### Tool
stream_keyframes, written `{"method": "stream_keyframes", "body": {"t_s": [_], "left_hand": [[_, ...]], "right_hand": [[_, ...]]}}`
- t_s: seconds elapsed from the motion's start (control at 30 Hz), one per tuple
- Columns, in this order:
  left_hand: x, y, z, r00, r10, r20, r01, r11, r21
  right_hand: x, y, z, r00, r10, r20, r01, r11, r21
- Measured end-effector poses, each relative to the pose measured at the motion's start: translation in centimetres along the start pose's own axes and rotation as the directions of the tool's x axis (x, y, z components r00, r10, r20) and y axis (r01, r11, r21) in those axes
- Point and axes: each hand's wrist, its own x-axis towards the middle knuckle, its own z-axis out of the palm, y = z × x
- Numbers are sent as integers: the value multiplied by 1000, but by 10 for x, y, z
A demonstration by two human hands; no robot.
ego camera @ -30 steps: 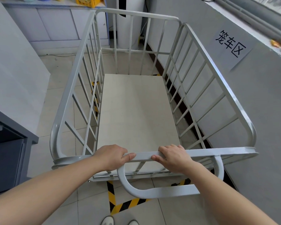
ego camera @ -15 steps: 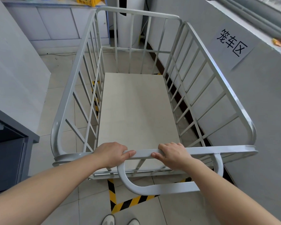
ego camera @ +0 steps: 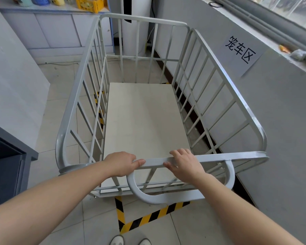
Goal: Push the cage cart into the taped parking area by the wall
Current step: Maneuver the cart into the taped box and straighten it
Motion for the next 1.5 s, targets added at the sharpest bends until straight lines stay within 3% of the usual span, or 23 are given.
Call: {"method": "stream_keyframes", "body": {"t_s": [0.1,0.2,0.27,0.37,0.4,0.43,0.57,0.7,0.83,1.03,1.17,1.5], "left_hand": [[-2,9,-2,997,2,-77,2,999,53],[-7,26,-5,961,104,-257,-43,972,229],[-11,38,-1,886,270,-377,-116,916,384],[-14,49,15,690,582,-430,-301,771,561],[-15,55,20,665,622,-413,-350,749,563],[-16,60,27,684,623,-380,-386,751,536],[-16,82,49,900,361,-244,-267,899,347],[-15,98,52,983,37,-182,-31,999,35],[-25,115,54,986,-125,-115,111,986,-121],[-31,123,50,967,-250,56,255,962,-96],[-31,125,45,932,-255,256,317,917,-242],[-14,123,38,819,-269,506,441,860,-258]], "right_hand": [[-16,2,-5,991,-47,-124,46,999,-14],[-31,6,-10,979,-58,-197,37,993,-110],[-38,12,-12,989,-34,-142,18,993,-115],[-47,24,-13,1000,11,19,-10,996,-91],[-50,30,-13,998,23,58,-19,997,-79],[-53,36,-13,995,34,95,-28,998,-64],[-64,63,-10,963,37,269,-30,999,-30],[-74,88,-12,940,-37,340,25,999,41],[-82,99,-10,934,-136,330,125,991,55],[-70,106,-9,898,-196,394,193,980,47],[-62,108,-12,845,-239,478,221,971,95],[-51,111,-22,705,-248,664,195,969,154]]}}
